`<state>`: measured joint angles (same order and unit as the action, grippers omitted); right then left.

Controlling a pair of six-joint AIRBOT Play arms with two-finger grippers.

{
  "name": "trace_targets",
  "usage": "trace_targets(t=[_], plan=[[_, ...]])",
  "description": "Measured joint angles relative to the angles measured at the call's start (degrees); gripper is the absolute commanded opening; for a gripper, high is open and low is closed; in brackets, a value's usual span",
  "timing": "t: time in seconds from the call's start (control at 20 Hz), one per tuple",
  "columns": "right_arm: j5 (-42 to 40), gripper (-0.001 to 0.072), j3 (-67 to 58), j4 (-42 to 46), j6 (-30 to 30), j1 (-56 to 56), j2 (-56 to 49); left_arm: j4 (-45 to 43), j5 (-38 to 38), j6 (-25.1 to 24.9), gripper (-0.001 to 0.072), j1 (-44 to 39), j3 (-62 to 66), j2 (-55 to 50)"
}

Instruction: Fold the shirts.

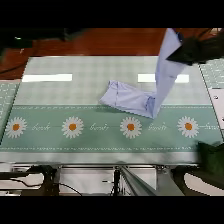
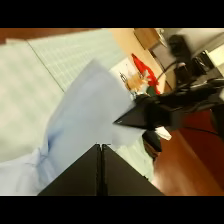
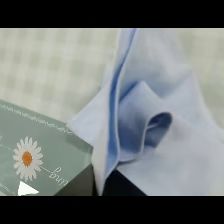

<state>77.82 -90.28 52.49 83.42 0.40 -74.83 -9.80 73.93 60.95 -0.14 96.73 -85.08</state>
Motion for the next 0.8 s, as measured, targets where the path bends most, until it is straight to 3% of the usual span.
trace_targets(t=[0.05,0.1,0.15,0.2,0.25,0.5,0.65,0.8], plan=[[-2.10,0.0030,0.00,0.87,0.50,3.30,-2.08,-0.24,1.70,-0.09,0.0022,2.47,0.00,2.23],[-4.35,0.0128,0.00,1.77,1.31,6.82,-4.52,-0.17,3.08,-0.15,0.0022,4.35,0.00,4.13],[-6.60,0.0307,0.00,2.14,2.12,10.08,-7.02,-0.07,4.52,-0.15,0.0022,5.99,0.02,5.95],[-9.22,0.0435,0.00,2.71,3.17,13.46,-9.92,-0.22,5.79,-0.17,0.0022,7.08,0.00,7.30],[-11.26,0.0491,0.00,2.99,4.17,16.44,-12.63,-0.31,6.97,-0.17,0.0022,7.98,0.00,8.61],[-17.53,0.0490,0.00,2.62,7.61,25.73,-22.08,-0.98,10.36,-0.09,0.0022,9.77,0.00,11.54],[-16.63,0.0491,0.00,5.31,8.00,23.69,-19.56,-5.44,11.13,0.28,0.0022,10.08,0.00,12.00],[-11.30,0.0492,-0.04,13.77,8.13,15.74,-12.41,-14.25,11.52,0.96,0.0026,10.19,0.00,12.02]])
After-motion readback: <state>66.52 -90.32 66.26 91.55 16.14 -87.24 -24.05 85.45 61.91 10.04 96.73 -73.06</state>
